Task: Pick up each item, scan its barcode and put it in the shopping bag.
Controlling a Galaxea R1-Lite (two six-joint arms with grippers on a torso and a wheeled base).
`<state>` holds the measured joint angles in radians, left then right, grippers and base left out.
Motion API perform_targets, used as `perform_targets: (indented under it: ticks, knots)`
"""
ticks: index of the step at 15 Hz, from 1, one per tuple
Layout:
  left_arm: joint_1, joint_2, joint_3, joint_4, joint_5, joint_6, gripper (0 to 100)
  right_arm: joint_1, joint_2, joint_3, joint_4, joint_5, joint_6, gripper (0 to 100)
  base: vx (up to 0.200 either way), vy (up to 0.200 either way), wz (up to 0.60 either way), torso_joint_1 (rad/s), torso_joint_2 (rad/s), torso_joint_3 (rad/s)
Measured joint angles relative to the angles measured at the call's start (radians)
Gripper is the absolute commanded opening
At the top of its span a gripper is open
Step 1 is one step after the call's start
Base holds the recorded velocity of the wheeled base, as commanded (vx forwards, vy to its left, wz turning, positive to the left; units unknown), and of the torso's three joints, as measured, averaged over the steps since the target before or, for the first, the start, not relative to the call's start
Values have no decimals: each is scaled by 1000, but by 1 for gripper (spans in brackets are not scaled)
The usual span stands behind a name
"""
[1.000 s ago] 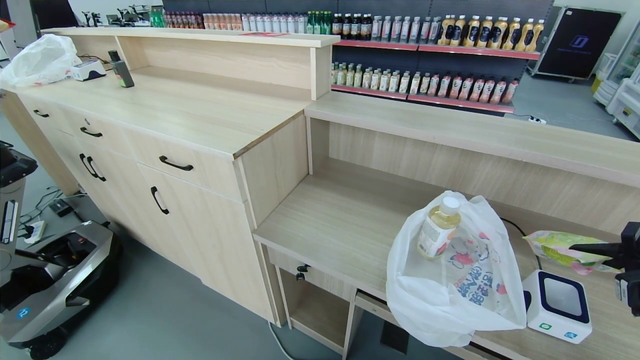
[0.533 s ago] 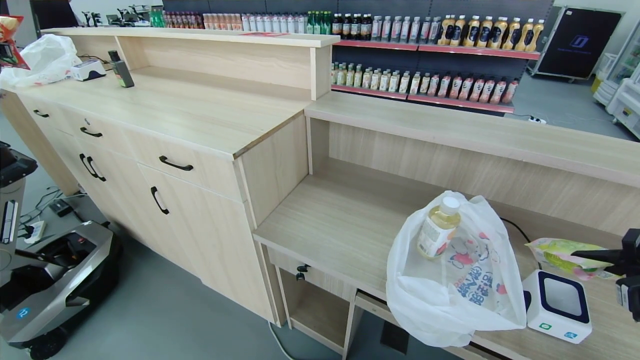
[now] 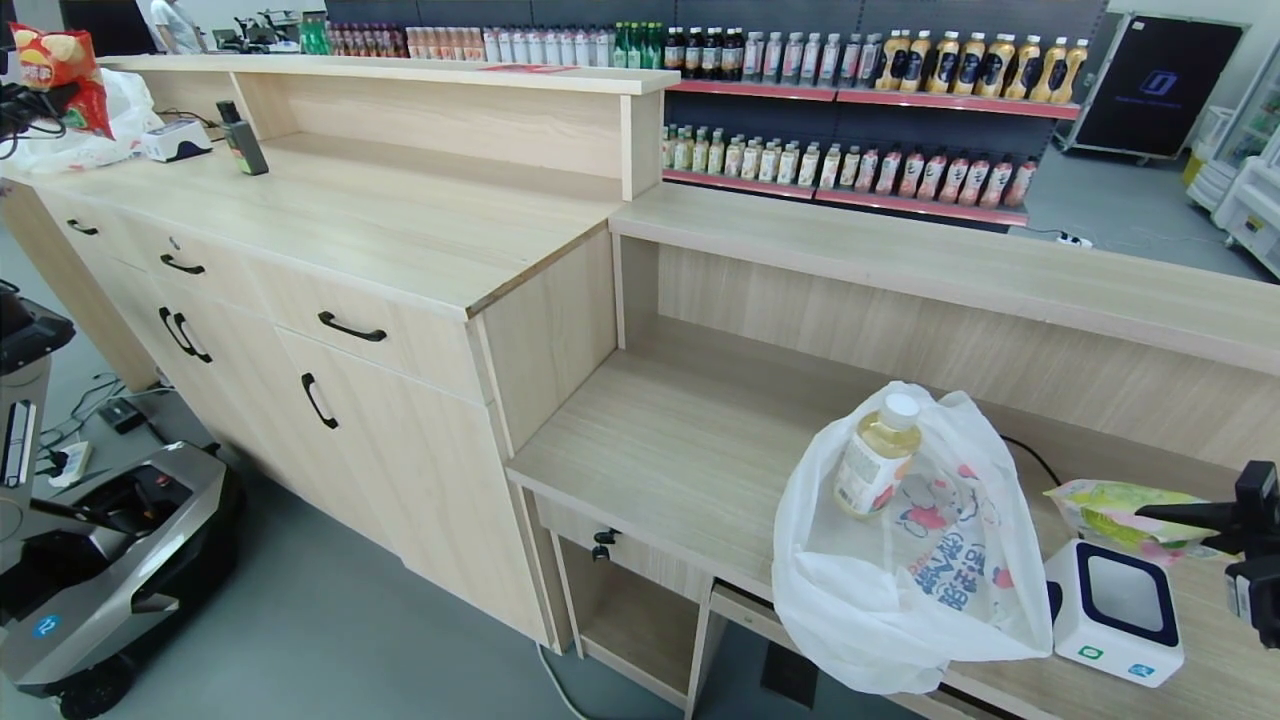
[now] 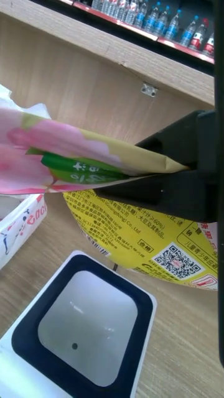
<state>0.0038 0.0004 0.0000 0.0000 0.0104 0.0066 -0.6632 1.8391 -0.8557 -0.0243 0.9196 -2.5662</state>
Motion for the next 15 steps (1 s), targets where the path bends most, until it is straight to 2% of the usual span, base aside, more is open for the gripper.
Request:
perform_targets:
  ticks: [15]
  knots:
    - [1, 0, 0, 0, 0, 0, 0, 16, 9, -2, -3, 0, -37, 0, 0, 0, 0, 0, 0, 0]
